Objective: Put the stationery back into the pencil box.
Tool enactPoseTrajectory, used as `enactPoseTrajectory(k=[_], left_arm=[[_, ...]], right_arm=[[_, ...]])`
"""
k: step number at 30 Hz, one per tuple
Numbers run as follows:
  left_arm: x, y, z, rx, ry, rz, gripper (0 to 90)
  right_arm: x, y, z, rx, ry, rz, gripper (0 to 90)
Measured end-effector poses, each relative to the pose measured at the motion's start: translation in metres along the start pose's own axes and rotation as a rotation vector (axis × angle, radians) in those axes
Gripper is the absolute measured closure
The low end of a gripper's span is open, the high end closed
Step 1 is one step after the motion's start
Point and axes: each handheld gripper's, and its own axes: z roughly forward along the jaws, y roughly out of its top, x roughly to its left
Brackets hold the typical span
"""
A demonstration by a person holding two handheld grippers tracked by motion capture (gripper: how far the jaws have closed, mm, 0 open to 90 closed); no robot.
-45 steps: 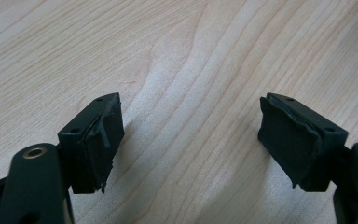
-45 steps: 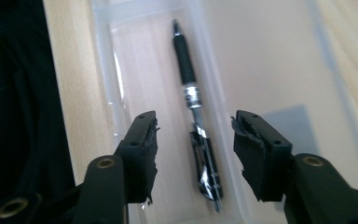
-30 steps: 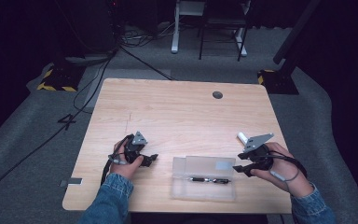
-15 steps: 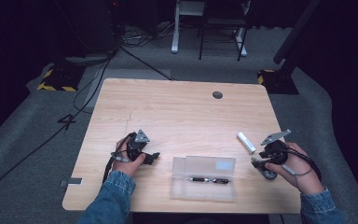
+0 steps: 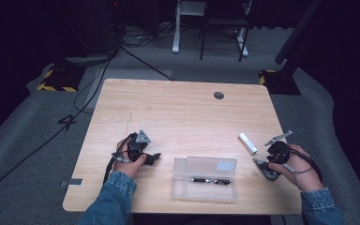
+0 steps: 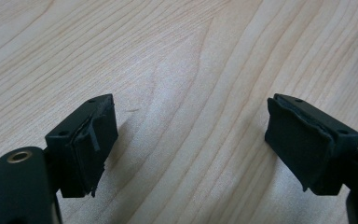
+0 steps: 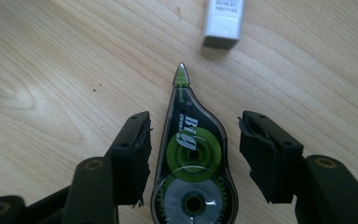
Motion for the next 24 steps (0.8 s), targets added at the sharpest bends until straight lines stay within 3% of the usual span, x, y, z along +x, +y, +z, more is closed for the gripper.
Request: enactPoseTrajectory(k=[12,19,24], left_arm=[[0.000,0.000,0.000,0.001,0.000,0.002,16.9],[0.000,0.000,0.000,0.001,0.001,0.002,16.9],[0.000,0.000,0.000,0.002,0.001,0.003,16.9]], right_arm=[[-0.007,-0.004,0.014,0.051,0.025,0.036,43.9],[-0.004,-0.004,0.014,0.067,0.010,0.041,44.3],[-0.001,-0.002,0.013,0.082,0.012,0.032,51.8]])
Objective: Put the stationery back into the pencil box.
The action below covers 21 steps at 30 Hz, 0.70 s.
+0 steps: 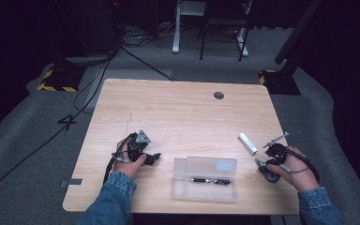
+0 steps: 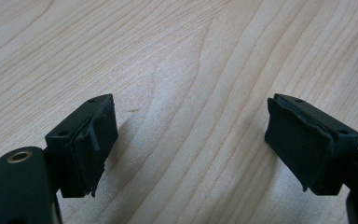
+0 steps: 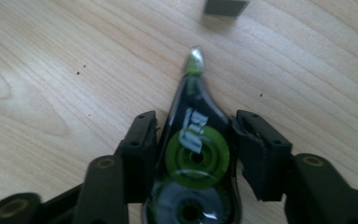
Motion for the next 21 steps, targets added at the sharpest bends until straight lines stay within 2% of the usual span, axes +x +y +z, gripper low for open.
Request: enactPoseTrajectory(k=[9,15,21], left_arm=[[0.000,0.000,0.000,-0.001,0.000,0.000,16.9],[0.000,0.000,0.000,-0.001,0.000,-0.001,16.9],[0.000,0.000,0.000,-0.002,0.000,-0.001,16.9]], right_arm=[[0.002,0.002,0.000,0.005,0.004,-0.032,52.9],[0.001,0.003,-0.004,-0.029,0.012,-0.023,53.1],[-0.001,0.002,-0.012,-0.055,0.016,0.006,53.2]])
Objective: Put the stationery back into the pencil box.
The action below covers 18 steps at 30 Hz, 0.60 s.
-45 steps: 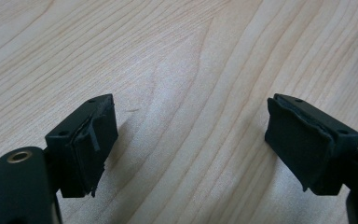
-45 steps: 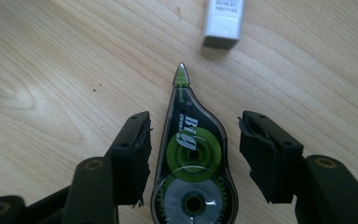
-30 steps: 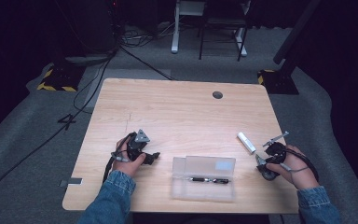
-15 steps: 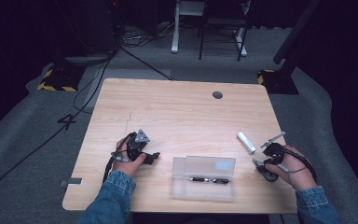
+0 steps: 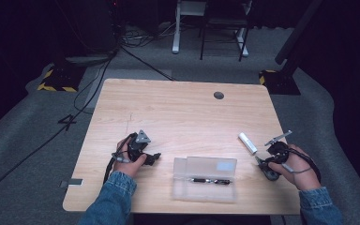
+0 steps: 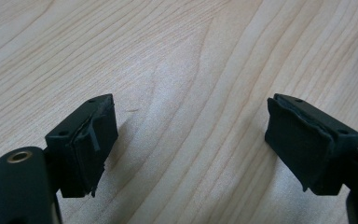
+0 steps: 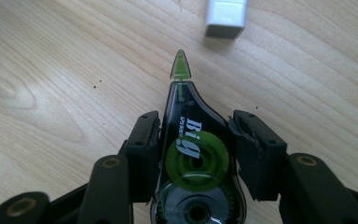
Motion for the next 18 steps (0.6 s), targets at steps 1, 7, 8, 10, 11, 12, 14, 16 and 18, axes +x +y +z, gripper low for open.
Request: enactPoseTrajectory(k=[1,7,8,10,11,12,14,16,18], left_arm=[[0.000,0.000,0.000,0.000,0.000,0.000,16.9],[0.000,0.000,0.000,0.000,0.000,0.000,16.9],[0.000,0.000,0.000,0.001,0.000,0.000,16.9],[0.000,0.000,0.000,0.001,0.000,0.000,16.9],[0.000,0.000,0.000,0.001,-0.002,-0.002,16.9],[0.000,0.000,0.000,0.001,-0.001,-0.002,16.9],[0.000,0.000,0.000,0.001,0.001,0.000,16.9],[0.000,0.000,0.000,0.001,0.004,0.000,17.0],[-0.001,0.000,0.000,0.001,0.006,0.001,17.1]], right_arm=[[0.000,0.000,-0.001,-0.007,-0.004,0.001,53.2],[0.003,0.002,-0.014,-0.056,-0.007,0.000,53.2],[0.003,0.002,-0.016,-0.071,-0.004,-0.004,53.2],[0.007,0.004,-0.024,-0.127,0.005,-0.006,53.2],[0.008,0.004,-0.026,-0.141,0.005,-0.007,53.2],[0.009,0.005,-0.028,-0.154,0.005,-0.012,53.2],[0.012,0.007,-0.035,-0.194,0.011,-0.023,53.2],[0.014,0.008,-0.039,-0.214,0.008,-0.031,53.2],[0.017,0.010,-0.044,-0.235,-0.003,-0.043,53.2]])
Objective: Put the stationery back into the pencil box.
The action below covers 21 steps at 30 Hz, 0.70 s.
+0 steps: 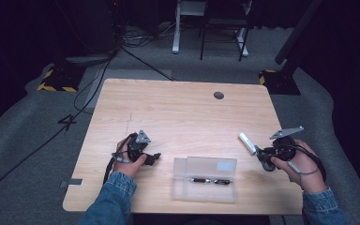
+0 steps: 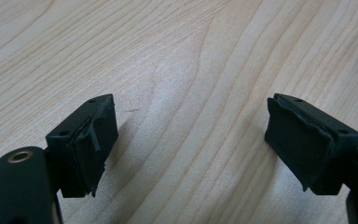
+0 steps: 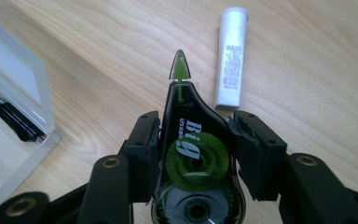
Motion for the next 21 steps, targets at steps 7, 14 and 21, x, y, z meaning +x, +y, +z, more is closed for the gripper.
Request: enactPoseTrajectory(k=[7,14,21], left_arm=[[-0.001,0.000,0.000,0.001,0.008,0.002,17.2],[-0.004,-0.001,-0.001,-0.001,0.009,-0.009,17.2],[-0.006,-0.002,-0.002,-0.002,0.010,-0.014,17.2]], right_arm=[[0.012,0.011,-0.021,-0.088,-0.005,-0.033,53.3],[0.028,0.022,-0.032,-0.170,0.020,-0.096,53.2],[0.045,0.032,-0.037,-0.213,0.069,-0.161,53.2]])
